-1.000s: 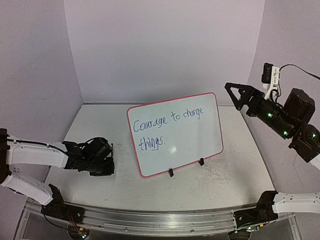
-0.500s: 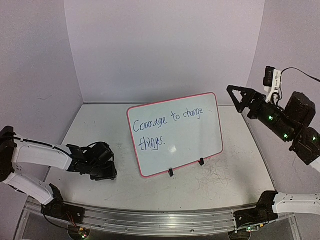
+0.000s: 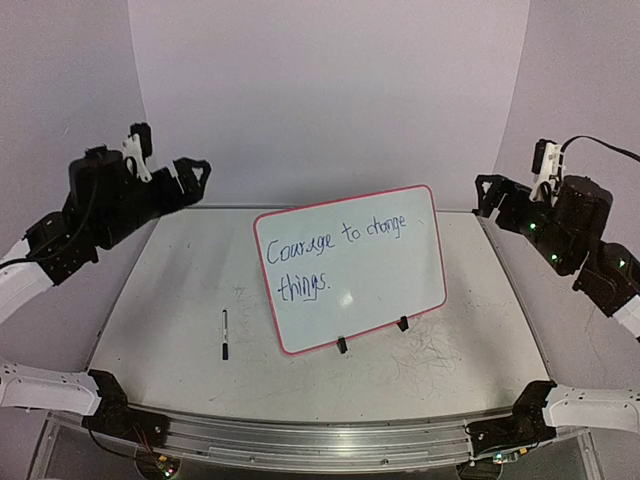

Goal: Write a sentence on the whiteboard
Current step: Reset both arms

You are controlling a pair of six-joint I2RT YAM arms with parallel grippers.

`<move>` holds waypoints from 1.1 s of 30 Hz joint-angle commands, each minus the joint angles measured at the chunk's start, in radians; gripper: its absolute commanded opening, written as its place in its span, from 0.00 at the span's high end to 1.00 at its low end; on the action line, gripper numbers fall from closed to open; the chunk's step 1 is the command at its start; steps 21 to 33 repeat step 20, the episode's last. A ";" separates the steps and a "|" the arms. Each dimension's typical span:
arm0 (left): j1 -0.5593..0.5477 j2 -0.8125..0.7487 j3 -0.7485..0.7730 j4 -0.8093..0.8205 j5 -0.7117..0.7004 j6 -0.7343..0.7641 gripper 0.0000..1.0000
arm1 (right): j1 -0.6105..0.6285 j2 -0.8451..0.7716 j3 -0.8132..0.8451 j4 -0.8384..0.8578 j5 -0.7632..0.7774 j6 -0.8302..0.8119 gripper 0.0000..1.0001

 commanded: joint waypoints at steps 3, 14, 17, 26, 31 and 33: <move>0.000 0.010 0.205 0.150 0.029 0.259 0.01 | -0.021 -0.167 0.115 -0.064 0.074 -0.025 0.02; 0.000 -0.004 0.205 0.224 0.060 0.282 0.01 | -0.021 -0.130 0.208 -0.088 0.116 -0.058 0.02; 0.000 -0.012 0.195 0.224 0.060 0.277 0.01 | -0.020 -0.127 0.200 -0.088 0.128 -0.044 0.02; 0.000 -0.013 0.192 0.224 0.060 0.277 0.01 | -0.021 -0.144 0.165 -0.057 0.085 -0.040 0.02; 0.000 -0.013 0.192 0.224 0.060 0.277 0.01 | -0.021 -0.144 0.165 -0.057 0.085 -0.040 0.02; 0.000 -0.013 0.192 0.224 0.060 0.277 0.01 | -0.021 -0.144 0.165 -0.057 0.085 -0.040 0.02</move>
